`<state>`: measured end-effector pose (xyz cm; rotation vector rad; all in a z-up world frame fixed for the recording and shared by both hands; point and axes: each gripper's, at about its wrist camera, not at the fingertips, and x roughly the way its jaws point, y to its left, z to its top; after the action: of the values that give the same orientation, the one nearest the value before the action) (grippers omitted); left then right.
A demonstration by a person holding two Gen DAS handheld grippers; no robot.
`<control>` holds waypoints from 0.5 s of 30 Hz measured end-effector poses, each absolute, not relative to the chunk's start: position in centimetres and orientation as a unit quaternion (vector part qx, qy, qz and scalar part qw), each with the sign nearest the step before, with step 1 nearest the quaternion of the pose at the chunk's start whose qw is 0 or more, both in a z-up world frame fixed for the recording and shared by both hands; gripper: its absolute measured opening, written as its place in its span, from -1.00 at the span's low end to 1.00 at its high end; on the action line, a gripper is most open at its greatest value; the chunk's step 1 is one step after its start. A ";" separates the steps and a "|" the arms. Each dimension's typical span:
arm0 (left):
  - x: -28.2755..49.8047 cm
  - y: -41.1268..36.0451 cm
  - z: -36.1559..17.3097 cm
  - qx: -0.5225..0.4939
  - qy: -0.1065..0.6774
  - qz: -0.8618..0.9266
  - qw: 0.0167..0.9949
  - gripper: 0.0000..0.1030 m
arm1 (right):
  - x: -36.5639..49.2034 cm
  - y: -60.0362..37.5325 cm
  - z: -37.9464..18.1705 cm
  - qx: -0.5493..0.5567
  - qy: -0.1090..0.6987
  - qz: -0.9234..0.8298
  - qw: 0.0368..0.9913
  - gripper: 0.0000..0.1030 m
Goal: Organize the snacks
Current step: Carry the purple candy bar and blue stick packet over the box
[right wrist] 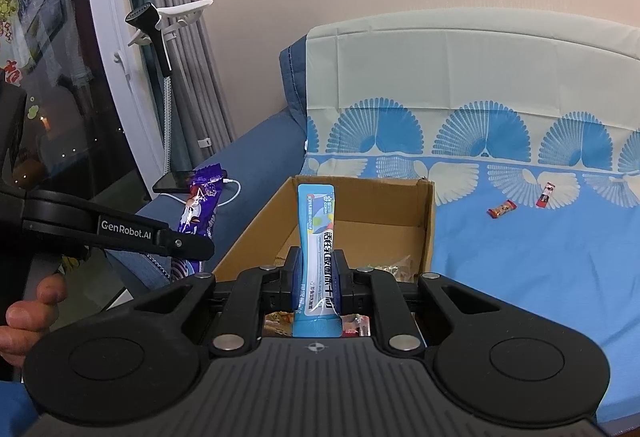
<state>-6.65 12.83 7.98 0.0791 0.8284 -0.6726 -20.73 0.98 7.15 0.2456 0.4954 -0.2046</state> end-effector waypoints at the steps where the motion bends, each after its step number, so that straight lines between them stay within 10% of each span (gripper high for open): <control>1: -6.5 12.8 7.9 0.037 0.396 -0.320 0.860 -0.78 | -20.7 1.0 7.1 0.122 0.245 -0.101 0.956 -0.68; 15: -5.9 12.4 7.8 0.035 0.398 -0.315 0.861 -0.78 | -19.7 0.8 6.9 0.125 0.254 -0.104 0.953 -0.68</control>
<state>-5.87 12.39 7.81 0.0739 0.8346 -0.6619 -19.68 0.83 6.87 0.2546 0.5157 -0.2116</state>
